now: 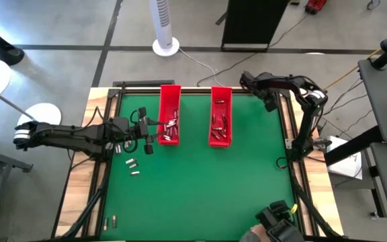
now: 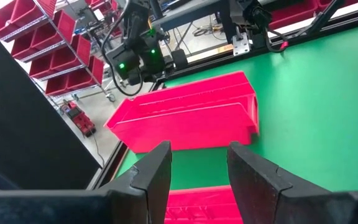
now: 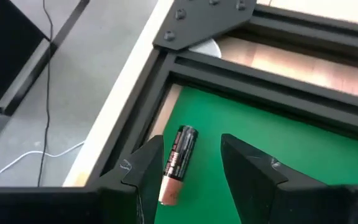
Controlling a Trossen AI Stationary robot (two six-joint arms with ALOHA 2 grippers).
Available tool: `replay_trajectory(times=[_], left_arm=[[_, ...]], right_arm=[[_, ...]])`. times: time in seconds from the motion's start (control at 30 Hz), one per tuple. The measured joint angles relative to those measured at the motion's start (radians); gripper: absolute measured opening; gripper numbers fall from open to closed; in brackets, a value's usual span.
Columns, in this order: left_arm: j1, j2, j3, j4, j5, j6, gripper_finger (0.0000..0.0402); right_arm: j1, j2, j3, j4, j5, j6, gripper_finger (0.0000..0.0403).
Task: Sort batteries
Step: Put the black battery into the right red bin
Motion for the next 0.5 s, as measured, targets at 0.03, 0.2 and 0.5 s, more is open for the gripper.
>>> replay_trajectory(times=[0.03, 0.2, 0.5], left_arm=[[0.0, 0.0, 0.0, 0.0, 0.0, 0.0, 0.0136], [0.0, 0.0, 0.0, 0.0, 0.0, 0.0, 0.0136], [0.0, 0.0, 0.0, -0.004, 0.0, 0.004, 0.0136]], right_arm=[[0.0, 0.008, 0.0, 0.004, -0.001, 0.002, 0.0155], [-0.002, 0.047, 0.0, 0.025, -0.012, 0.005, 0.0152], [-0.009, 0.099, 0.0, 0.025, -0.013, -0.017, 0.014]])
